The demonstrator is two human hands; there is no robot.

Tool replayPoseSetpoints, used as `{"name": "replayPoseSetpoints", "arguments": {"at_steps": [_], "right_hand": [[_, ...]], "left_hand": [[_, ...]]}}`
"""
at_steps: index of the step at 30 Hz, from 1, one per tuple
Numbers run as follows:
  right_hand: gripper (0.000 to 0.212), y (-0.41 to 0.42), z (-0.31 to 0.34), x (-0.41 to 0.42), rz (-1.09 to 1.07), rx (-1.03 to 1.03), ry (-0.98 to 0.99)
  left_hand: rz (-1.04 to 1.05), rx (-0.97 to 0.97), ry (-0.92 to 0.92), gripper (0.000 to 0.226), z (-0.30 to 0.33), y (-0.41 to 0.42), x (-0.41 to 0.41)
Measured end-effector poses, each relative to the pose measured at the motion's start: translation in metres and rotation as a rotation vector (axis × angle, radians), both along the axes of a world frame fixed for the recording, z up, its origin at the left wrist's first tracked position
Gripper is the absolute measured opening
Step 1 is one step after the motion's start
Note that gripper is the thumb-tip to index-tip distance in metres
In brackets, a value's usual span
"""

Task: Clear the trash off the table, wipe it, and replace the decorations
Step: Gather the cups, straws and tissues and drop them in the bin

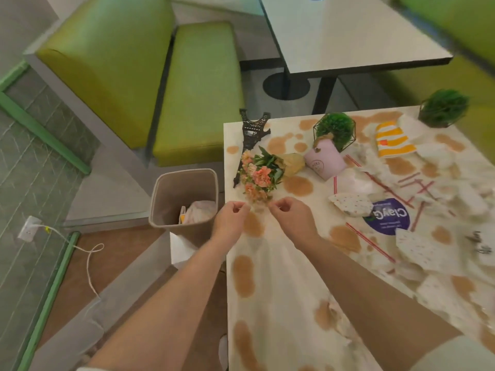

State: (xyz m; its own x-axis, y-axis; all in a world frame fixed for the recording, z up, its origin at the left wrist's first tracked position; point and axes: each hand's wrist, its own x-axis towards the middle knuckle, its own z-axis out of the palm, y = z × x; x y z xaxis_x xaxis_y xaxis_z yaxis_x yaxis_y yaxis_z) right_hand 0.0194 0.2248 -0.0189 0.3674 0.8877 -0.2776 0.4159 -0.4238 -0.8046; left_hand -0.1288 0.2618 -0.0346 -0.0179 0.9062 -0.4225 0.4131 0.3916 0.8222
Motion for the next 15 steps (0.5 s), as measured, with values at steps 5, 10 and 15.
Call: {"name": "replayPoseSetpoints", "arguments": {"at_steps": [5, 10, 15], "right_hand": [[0.016, -0.031, -0.002, 0.075, -0.007, -0.085, -0.141], [0.014, -0.058, -0.011, 0.149, 0.021, -0.216, -0.377], [0.023, -0.069, -0.027, 0.198, 0.239, -0.35, -0.821]], "left_hand": [[-0.065, 0.003, -0.025, 0.011, 0.002, -0.026, 0.066], [-0.117, -0.027, -0.041, 0.012, -0.004, -0.048, 0.116], [-0.13, -0.04, -0.027, 0.013, -0.014, -0.059, 0.149]]}}
